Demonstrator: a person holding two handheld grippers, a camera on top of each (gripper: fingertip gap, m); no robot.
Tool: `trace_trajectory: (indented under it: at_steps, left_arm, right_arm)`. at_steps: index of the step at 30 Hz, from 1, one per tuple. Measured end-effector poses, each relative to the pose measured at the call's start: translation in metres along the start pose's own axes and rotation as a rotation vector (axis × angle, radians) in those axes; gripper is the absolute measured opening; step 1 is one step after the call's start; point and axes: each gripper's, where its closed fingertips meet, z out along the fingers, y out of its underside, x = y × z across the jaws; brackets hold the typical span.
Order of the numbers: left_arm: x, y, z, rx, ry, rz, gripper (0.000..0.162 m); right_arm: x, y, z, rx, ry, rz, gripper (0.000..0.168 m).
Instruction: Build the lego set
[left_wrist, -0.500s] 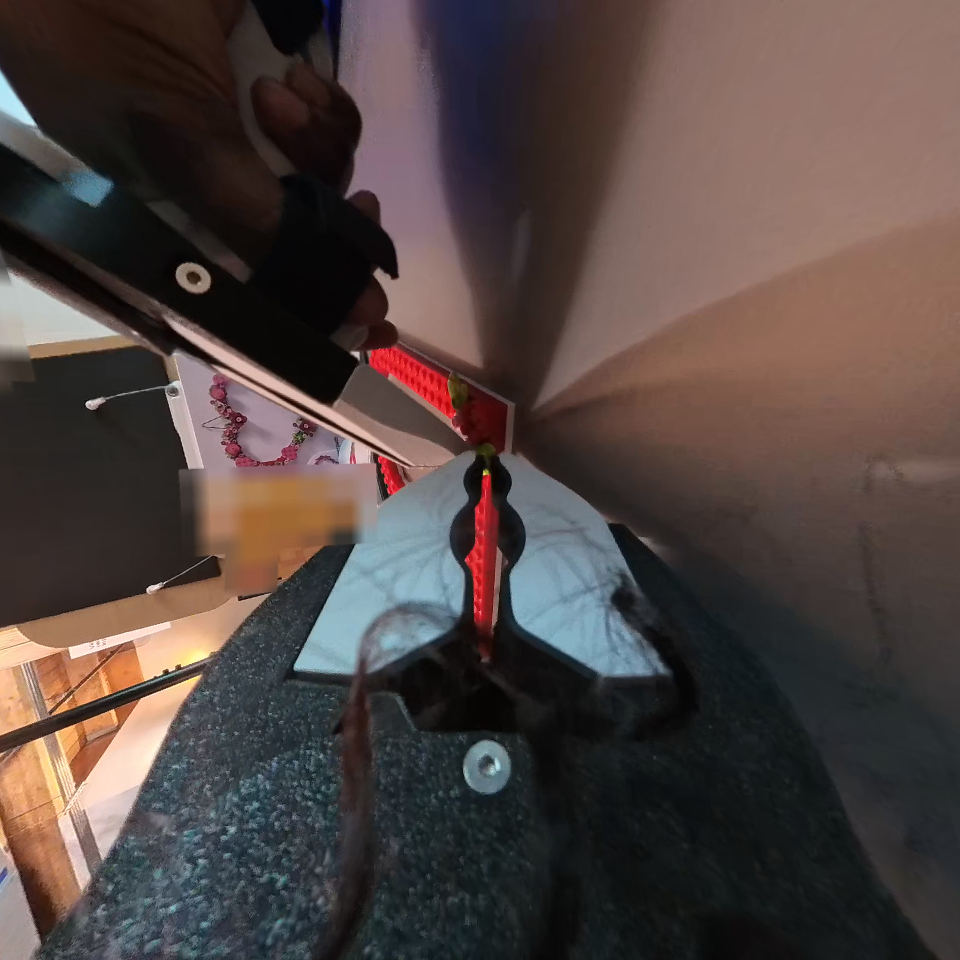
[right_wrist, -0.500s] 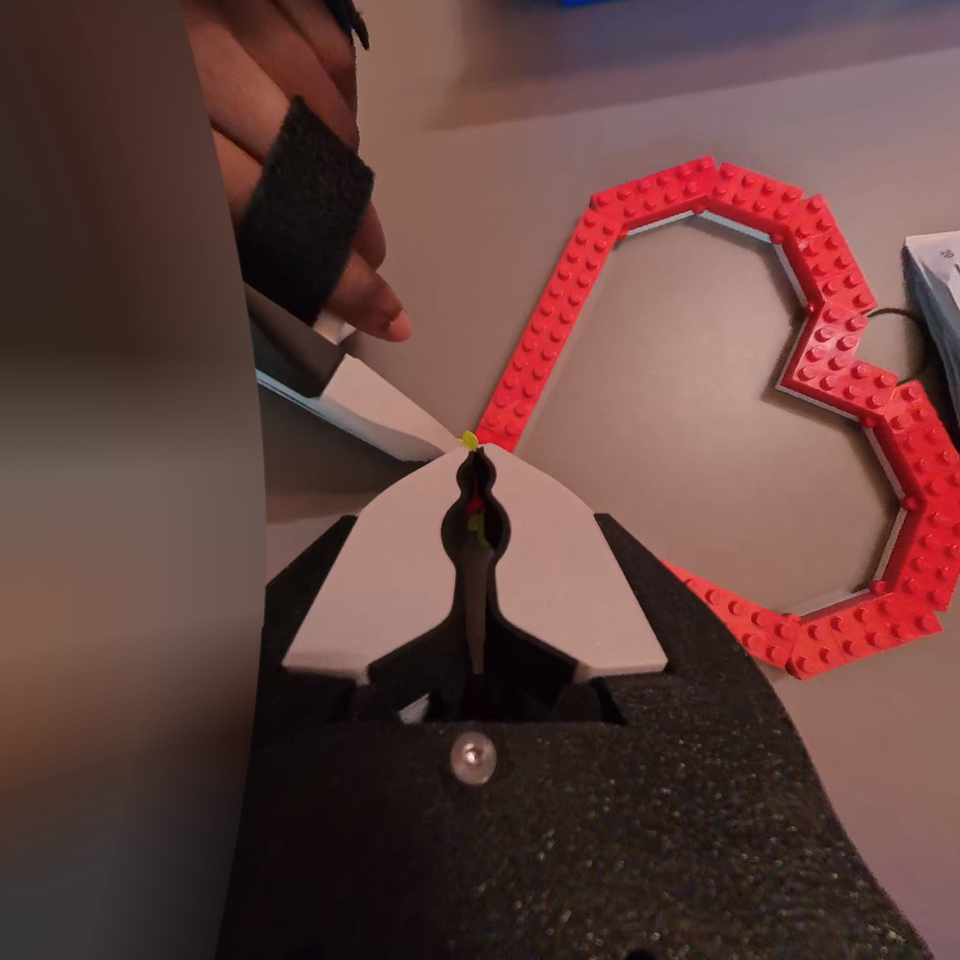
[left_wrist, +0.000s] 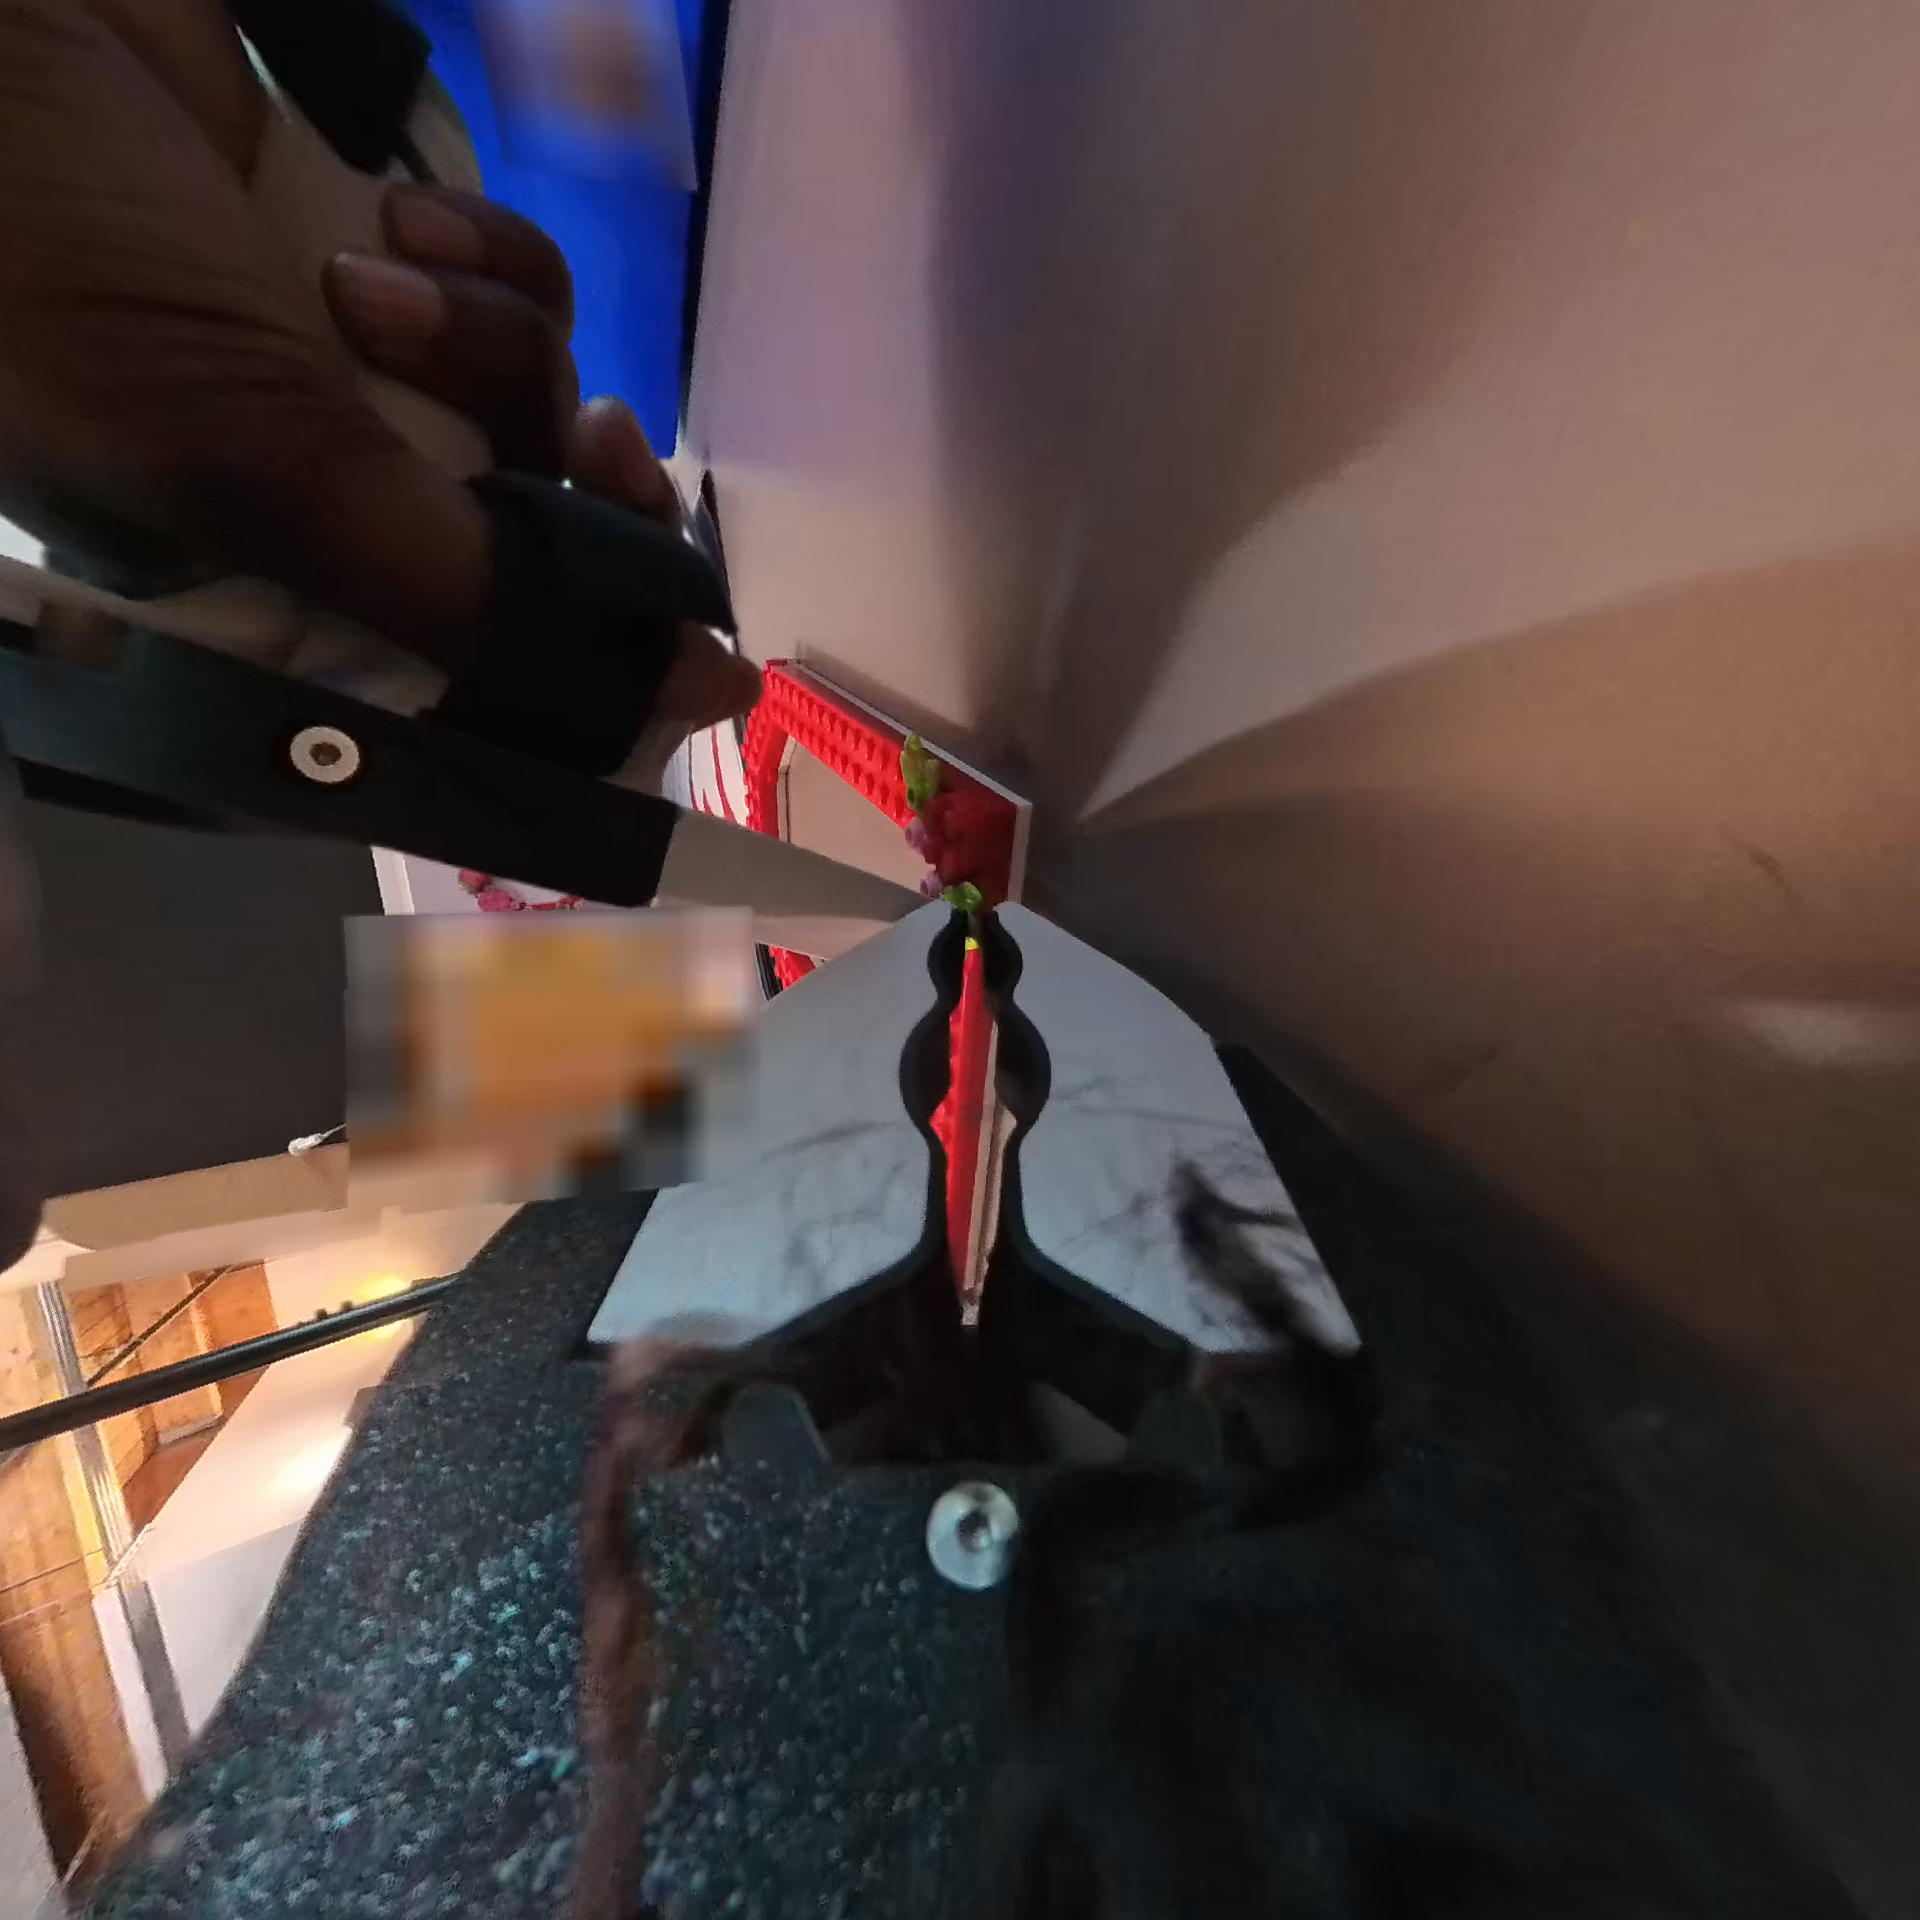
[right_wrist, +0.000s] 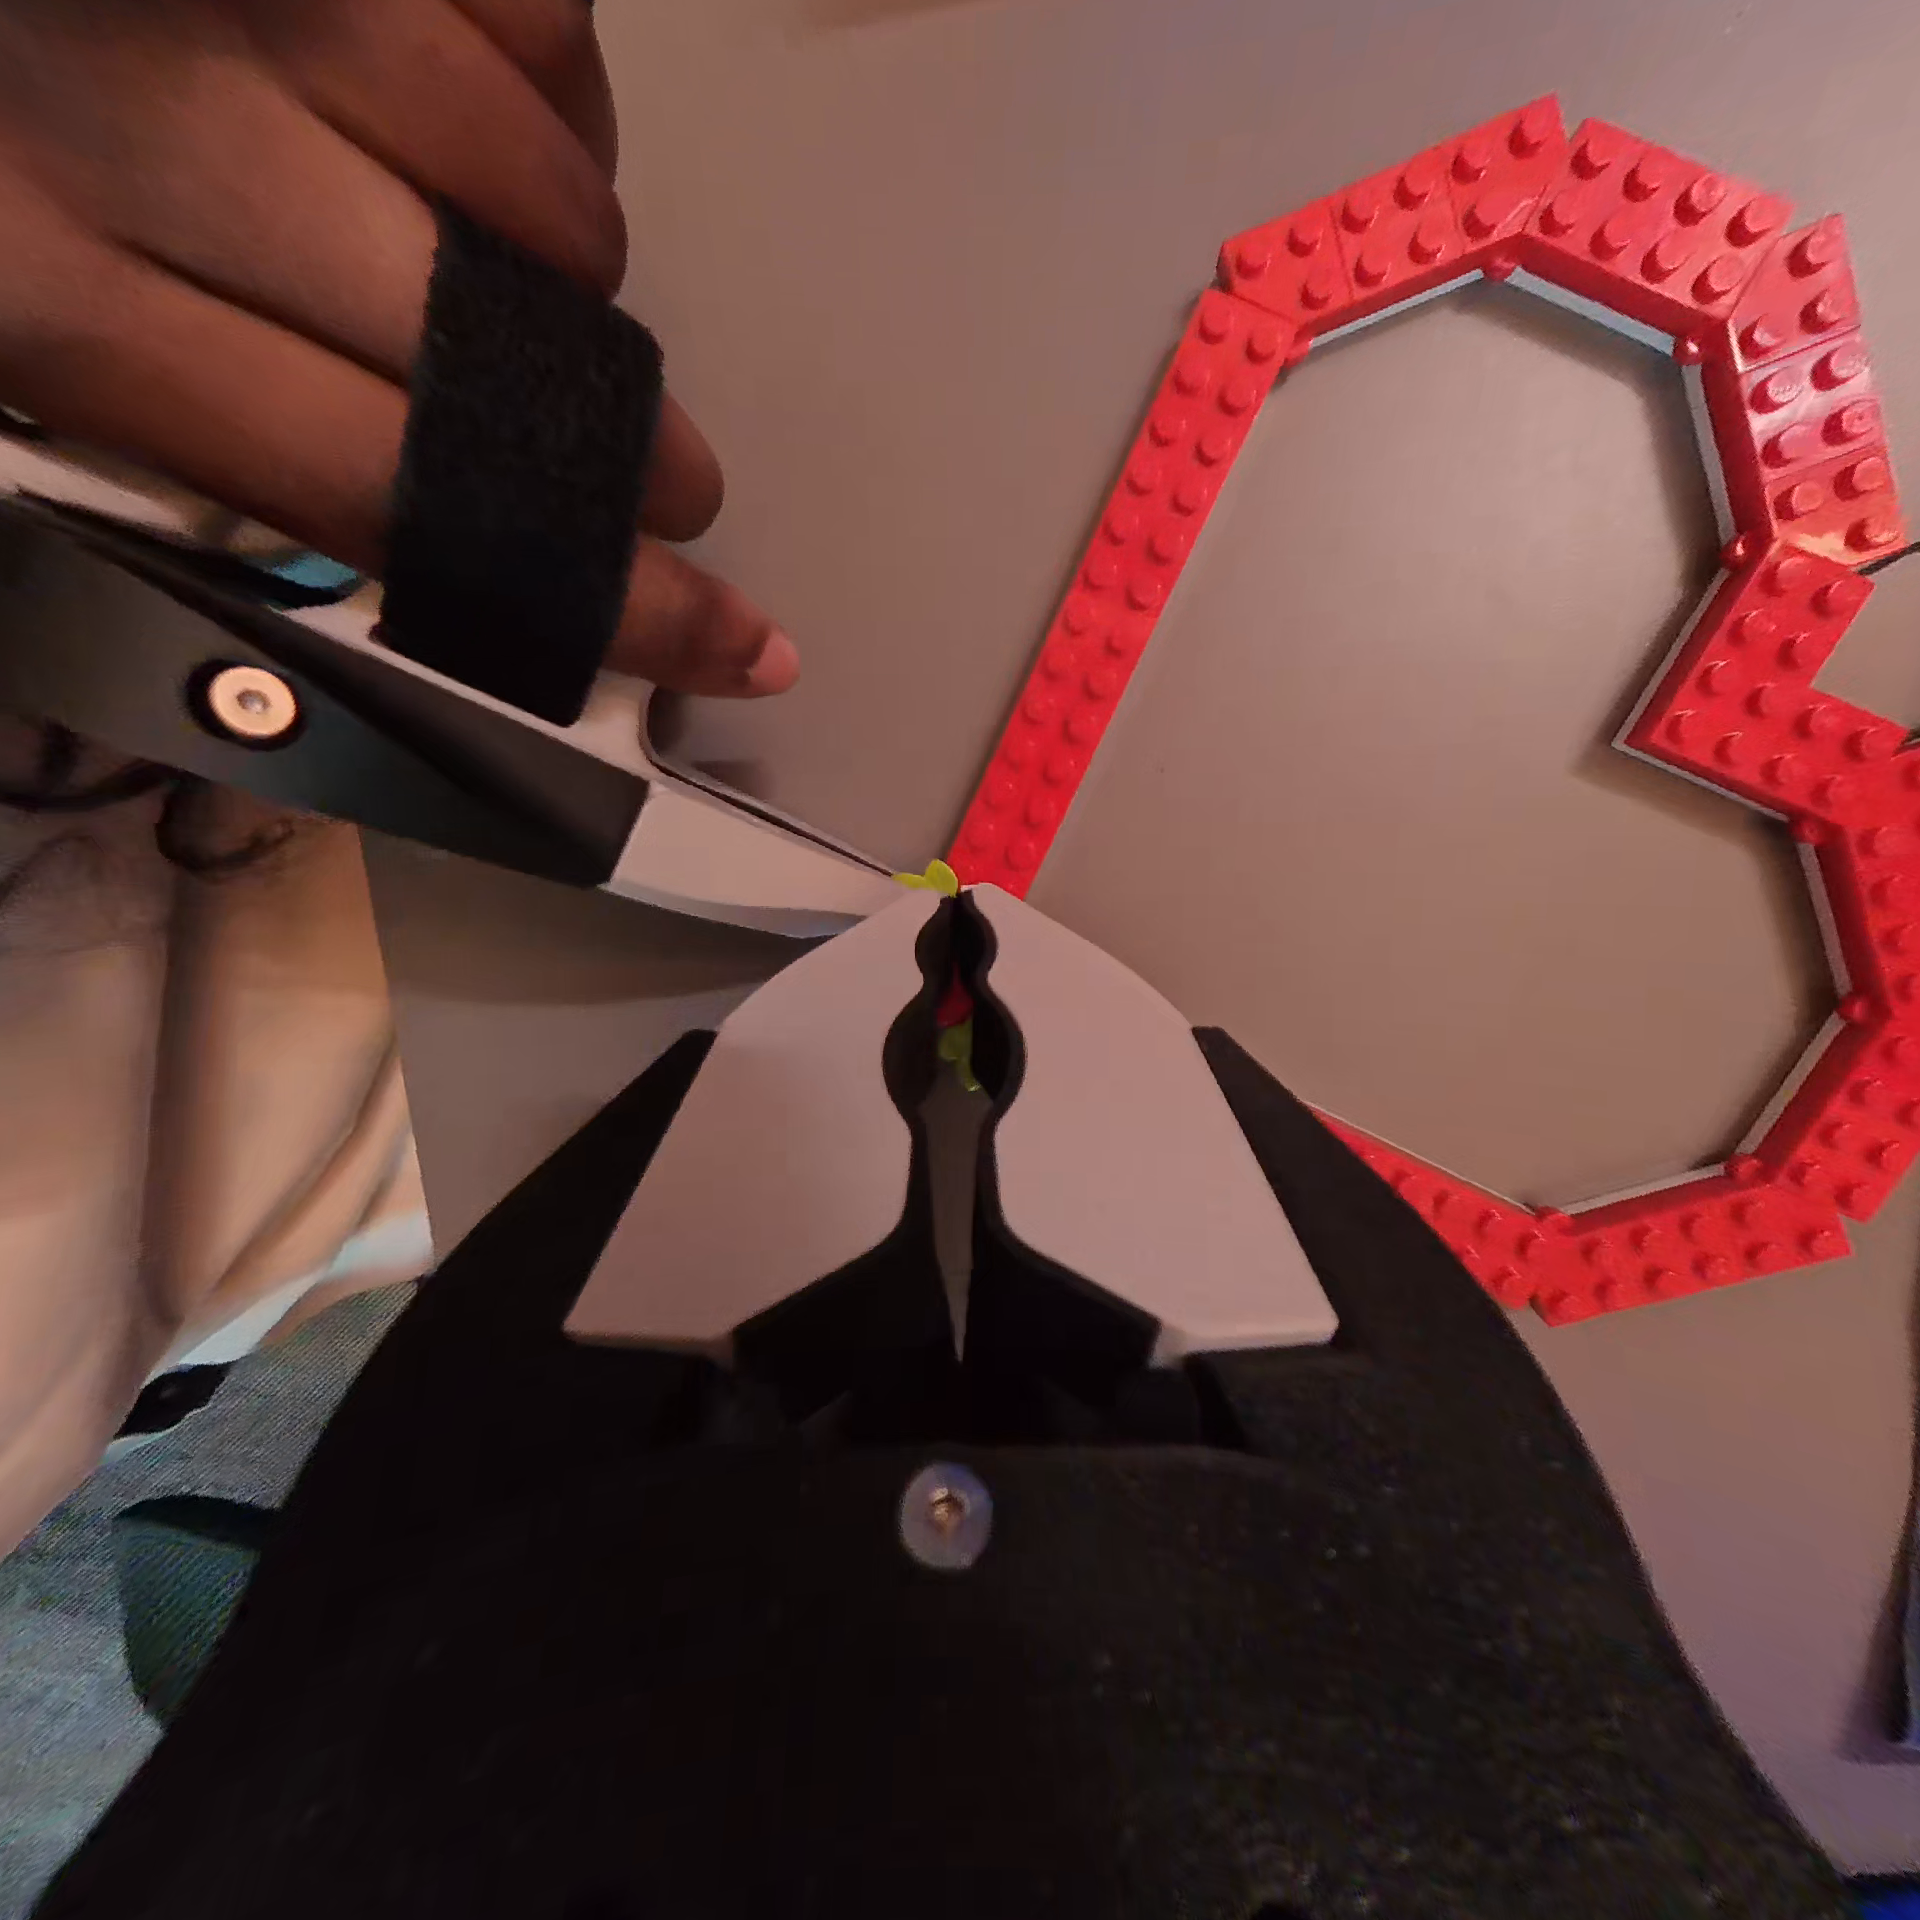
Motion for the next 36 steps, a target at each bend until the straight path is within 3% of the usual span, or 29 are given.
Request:
trace_trajectory:
  at_steps: [6, 11, 15, 28, 36]
  left_arm:
    - [0.000, 0.000, 0.000, 0.002, -0.010, 0.030, 0.002]
    - [0.000, -0.001, 0.000, 0.003, 0.002, -0.016, 0.002]
    - [0.000, -0.001, 0.000, -0.002, -0.002, -0.019, 0.002]
    - [0.000, 0.005, -0.003, -0.050, -0.019, 0.042, 0.009]
    - [-0.005, 0.020, -0.011, -0.037, 0.005, -0.230, 0.008]
  right_arm:
    - [0.000, 0.000, 0.000, 0.015, 0.080, -0.028, 0.001]
    - [0.001, -0.001, -0.001, 0.026, 0.020, -0.115, 0.000]
    - [0.011, -0.010, -0.021, 0.169, 0.030, -0.058, 0.000]
    - [0.001, 0.000, -0.002, 0.056, 0.038, -0.127, 0.000]
    - [0.001, 0.003, -0.002, 0.009, 0.065, -0.110, 0.001]
